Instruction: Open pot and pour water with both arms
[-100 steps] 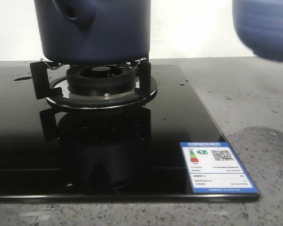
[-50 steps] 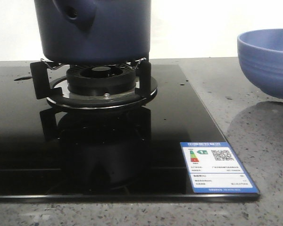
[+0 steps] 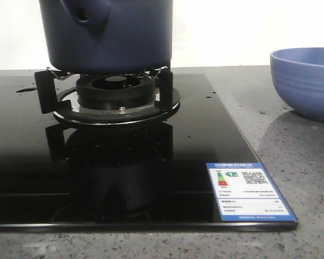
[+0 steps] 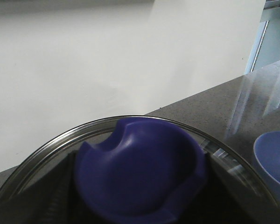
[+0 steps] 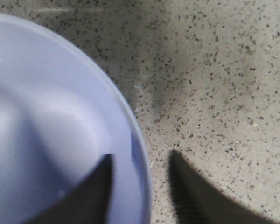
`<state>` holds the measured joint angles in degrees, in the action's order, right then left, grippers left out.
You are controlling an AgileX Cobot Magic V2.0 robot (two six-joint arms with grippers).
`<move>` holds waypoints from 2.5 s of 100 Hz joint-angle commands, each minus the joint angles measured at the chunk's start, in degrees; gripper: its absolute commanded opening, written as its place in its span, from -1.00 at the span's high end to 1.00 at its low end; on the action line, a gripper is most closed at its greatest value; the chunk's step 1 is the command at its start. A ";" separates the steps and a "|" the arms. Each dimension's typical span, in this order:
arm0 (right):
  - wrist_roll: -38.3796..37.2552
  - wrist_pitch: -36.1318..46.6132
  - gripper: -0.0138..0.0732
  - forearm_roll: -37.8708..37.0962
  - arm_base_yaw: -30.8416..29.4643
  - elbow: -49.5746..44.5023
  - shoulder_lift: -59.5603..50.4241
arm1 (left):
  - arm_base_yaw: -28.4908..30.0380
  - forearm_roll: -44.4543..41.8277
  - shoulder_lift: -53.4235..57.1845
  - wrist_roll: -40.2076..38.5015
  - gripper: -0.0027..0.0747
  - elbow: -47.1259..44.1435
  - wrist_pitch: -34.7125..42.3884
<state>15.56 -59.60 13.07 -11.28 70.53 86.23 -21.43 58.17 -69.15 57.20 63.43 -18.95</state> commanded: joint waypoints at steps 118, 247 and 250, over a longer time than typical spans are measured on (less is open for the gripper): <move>0.32 -5.50 -0.49 3.84 -0.34 10.31 -17.91 | -5.20 4.46 -10.16 8.93 -0.51 6.42 2.34; 54.85 38.73 0.82 60.74 -0.23 -45.04 -60.00 | 22.82 7.59 50.21 1.62 0.98 -42.06 13.90; 54.85 39.29 0.82 61.17 -0.23 -47.10 -61.29 | 22.82 8.24 52.01 1.62 0.98 -43.31 14.21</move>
<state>68.92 -24.80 71.04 -11.28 27.05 28.30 1.34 64.30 -20.51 59.50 22.08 -8.09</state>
